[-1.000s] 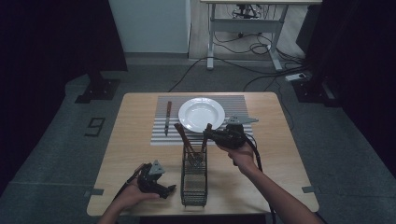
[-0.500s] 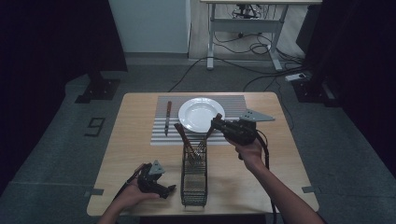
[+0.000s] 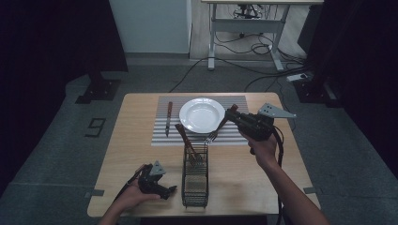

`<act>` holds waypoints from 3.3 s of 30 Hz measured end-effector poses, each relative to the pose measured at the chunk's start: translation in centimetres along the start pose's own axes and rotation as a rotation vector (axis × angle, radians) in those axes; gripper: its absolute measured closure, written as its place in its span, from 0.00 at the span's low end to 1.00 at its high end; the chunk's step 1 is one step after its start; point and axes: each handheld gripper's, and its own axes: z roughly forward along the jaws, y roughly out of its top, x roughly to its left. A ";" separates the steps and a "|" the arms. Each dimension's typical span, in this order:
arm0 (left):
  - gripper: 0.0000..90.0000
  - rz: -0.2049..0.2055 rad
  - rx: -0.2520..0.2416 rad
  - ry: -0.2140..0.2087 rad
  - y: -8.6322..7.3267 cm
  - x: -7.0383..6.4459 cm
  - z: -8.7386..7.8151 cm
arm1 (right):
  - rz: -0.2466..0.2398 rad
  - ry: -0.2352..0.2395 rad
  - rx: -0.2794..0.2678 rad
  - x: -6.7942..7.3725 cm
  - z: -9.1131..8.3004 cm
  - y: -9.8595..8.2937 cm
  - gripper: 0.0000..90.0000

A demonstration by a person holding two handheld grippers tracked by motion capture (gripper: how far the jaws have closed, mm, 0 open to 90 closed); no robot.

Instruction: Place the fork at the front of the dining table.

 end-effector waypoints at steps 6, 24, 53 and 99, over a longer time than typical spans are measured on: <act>0.00 0.000 0.001 -0.001 0.0 0.0 0.0 | -0.006 -0.023 0.009 -0.5 -0.1 -0.1 0.89; 0.00 0.000 0.000 0.000 0.0 0.0 0.0 | -0.084 -0.149 0.091 -1.7 0.4 -1.2 0.89; 0.00 -0.001 0.000 0.000 0.0 0.0 0.0 | -0.082 -0.351 0.255 -7.1 0.8 -4.1 0.89; 0.00 -0.001 0.000 0.000 0.0 0.0 0.0 | -0.072 -0.471 0.293 -11.1 4.6 -6.4 0.89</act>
